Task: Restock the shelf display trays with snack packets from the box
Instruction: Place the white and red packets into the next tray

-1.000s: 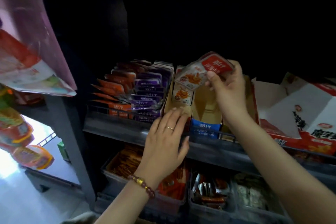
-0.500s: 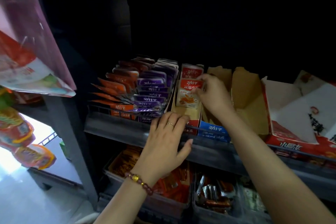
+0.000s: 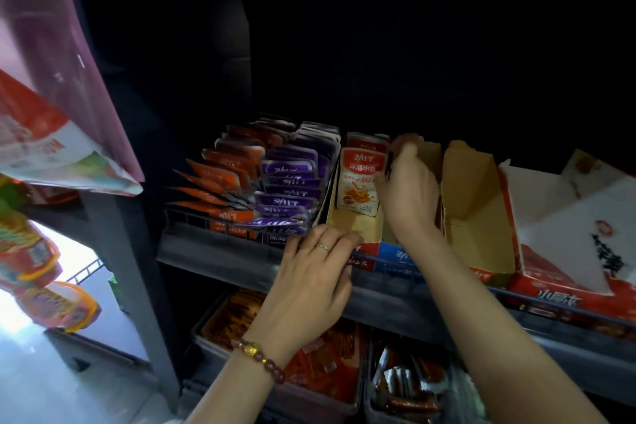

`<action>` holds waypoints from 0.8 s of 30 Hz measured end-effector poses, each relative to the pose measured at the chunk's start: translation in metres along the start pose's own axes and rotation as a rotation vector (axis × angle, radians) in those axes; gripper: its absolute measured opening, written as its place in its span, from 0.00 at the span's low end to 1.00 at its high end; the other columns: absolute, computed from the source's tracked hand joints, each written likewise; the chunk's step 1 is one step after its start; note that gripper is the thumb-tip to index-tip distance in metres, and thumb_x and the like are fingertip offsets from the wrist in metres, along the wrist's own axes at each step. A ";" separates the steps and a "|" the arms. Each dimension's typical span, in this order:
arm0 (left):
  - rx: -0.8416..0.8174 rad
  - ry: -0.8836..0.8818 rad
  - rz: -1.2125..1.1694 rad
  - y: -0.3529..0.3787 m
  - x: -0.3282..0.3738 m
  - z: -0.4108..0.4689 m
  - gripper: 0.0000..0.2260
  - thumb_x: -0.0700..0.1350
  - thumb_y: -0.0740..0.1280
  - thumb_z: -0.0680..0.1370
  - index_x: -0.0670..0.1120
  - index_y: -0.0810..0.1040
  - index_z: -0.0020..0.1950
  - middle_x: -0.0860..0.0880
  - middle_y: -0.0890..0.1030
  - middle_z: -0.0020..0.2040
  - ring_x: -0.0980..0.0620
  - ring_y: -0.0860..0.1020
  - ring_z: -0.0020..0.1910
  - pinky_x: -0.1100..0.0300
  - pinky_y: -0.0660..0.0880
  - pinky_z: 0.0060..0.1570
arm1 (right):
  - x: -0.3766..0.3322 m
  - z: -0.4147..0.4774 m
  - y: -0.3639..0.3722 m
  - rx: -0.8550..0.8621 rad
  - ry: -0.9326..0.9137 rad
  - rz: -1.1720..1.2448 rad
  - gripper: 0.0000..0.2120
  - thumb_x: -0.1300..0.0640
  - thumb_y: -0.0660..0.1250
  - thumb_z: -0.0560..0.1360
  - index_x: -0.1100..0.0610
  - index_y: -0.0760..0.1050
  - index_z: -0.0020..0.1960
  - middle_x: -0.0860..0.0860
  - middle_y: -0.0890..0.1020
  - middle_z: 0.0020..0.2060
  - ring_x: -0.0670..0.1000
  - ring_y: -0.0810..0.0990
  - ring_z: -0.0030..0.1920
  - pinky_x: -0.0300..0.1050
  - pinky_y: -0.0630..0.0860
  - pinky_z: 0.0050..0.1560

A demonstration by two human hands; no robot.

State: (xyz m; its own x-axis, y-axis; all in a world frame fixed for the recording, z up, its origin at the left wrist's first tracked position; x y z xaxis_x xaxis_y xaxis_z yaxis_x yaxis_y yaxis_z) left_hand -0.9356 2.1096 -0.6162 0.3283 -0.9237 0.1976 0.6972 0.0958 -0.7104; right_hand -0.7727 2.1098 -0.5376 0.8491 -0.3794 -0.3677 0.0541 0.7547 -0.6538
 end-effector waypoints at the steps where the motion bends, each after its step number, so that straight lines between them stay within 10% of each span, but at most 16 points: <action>1: -0.002 0.000 0.000 0.000 0.000 0.000 0.17 0.46 0.56 0.75 0.50 0.69 0.63 0.53 0.73 0.58 0.53 0.69 0.61 0.55 0.62 0.59 | 0.000 -0.001 0.000 -0.009 0.007 0.049 0.15 0.58 0.67 0.76 0.62 0.66 0.58 0.57 0.81 0.46 0.56 0.81 0.44 0.46 0.74 0.36; 7: -0.008 -0.009 0.018 0.001 0.000 0.000 0.17 0.47 0.57 0.75 0.50 0.70 0.63 0.53 0.74 0.58 0.53 0.69 0.61 0.56 0.61 0.58 | -0.004 -0.007 0.002 -0.084 -0.179 0.096 0.05 0.61 0.65 0.75 0.53 0.72 0.48 0.50 0.79 0.44 0.54 0.77 0.49 0.49 0.69 0.52; 24: -0.022 -0.034 0.003 -0.002 0.004 -0.003 0.18 0.47 0.57 0.74 0.50 0.71 0.64 0.54 0.75 0.59 0.55 0.67 0.63 0.59 0.58 0.61 | -0.013 -0.018 0.012 -0.412 -0.184 -0.327 0.24 0.43 0.59 0.76 0.49 0.66 0.70 0.52 0.73 0.64 0.57 0.63 0.69 0.65 0.42 0.71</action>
State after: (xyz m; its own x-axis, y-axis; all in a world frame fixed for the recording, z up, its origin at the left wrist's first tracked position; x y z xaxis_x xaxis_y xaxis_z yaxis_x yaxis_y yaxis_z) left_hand -0.9381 2.1045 -0.6159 0.3523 -0.9100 0.2186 0.6824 0.0899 -0.7254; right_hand -0.7929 2.1143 -0.5524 0.9021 -0.4315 -0.0050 0.1518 0.3280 -0.9324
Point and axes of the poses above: each hand's wrist, its own z-axis towards the middle knuckle, its own y-axis out of the palm, x = y × z, the point moved 3 cm from there along z, towards the middle knuckle
